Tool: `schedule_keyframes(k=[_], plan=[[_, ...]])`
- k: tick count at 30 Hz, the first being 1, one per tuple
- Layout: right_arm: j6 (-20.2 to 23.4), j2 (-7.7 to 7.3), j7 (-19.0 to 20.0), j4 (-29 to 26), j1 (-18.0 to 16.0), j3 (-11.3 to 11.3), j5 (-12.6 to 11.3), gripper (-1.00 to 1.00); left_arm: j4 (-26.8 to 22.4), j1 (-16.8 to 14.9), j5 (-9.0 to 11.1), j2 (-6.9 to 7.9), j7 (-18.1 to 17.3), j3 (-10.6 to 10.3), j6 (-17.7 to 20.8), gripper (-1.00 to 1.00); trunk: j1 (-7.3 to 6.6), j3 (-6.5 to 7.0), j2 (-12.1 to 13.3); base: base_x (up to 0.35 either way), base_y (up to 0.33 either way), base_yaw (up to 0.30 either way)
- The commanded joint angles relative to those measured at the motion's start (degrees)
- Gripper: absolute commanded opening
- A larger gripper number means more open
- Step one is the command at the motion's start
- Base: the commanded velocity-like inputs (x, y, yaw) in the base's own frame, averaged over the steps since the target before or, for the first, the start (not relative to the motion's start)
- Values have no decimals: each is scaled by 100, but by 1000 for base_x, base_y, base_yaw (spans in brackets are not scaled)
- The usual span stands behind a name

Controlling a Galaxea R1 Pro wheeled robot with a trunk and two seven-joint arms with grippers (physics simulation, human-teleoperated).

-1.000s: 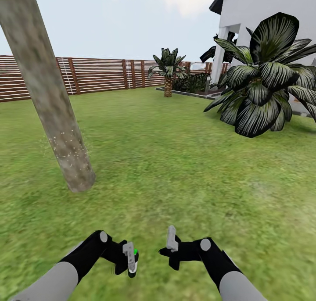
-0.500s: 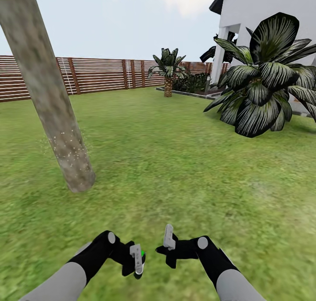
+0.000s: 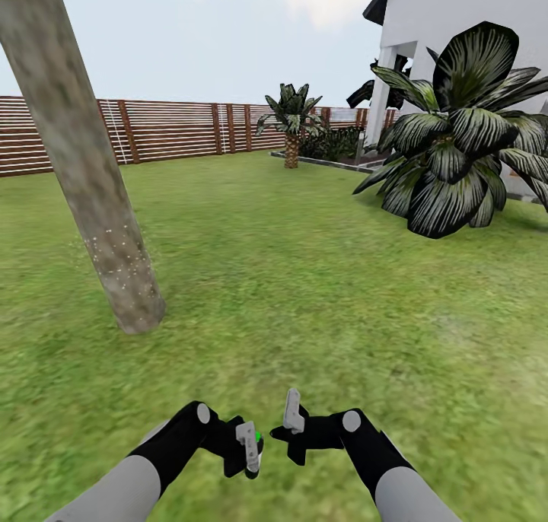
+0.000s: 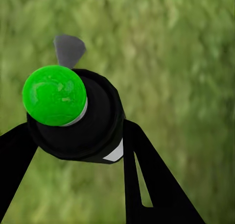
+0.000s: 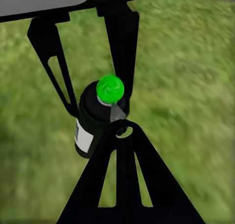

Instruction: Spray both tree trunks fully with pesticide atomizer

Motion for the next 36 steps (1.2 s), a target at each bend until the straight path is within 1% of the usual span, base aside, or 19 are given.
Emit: schedule_keyframes(k=[1, 3, 6, 10, 16, 21, 29, 36], plan=[[-23, 9, 31, -6, -3, -48, 44, -100, -9, -2, -21, -5, -19, -1, 9, -100, -1, -5, -2, 0, 0, 0], [-23, 9, 31, -6, -3, -48, 44, -100, -8, -2, -19, -14, -19, 4, -33, -100, -1, -5, -2, 0, 0, 0], [-23, 9, 31, -6, -3, -48, 44, -100, 10, -2, -1, -39, -22, 6, -391, -100, -1, -5, -2, 0, 0, 0], [-23, 9, 31, -6, -3, -48, 44, -100, 17, -2, 14, -39, -30, 28, -534, -100, -1, -5, -2, 0, 0, 0], [-23, 9, 31, 3, -3, -48, 47, -100, 18, -2, 21, -36, -49, 67, -563, -100, -1, -5, -2, 0, 0, 0], [-23, 9, 31, 3, -3, -48, 47, -100, 18, -2, 164, -44, -49, 61, -563, -100, -1, -5, -2, 0, 0, 0], [-23, 9, 31, 3, -3, -48, 53, -100, 36, -2, 227, -45, -51, 60, -572, -100, -1, -5, -2, 0, 0, 0], [-23, 9, 31, 3, -3, -48, 53, -100, 143, -2, 228, -129, -49, 60, -572, -100, -1, -5, -2, 0, 0, 0]])
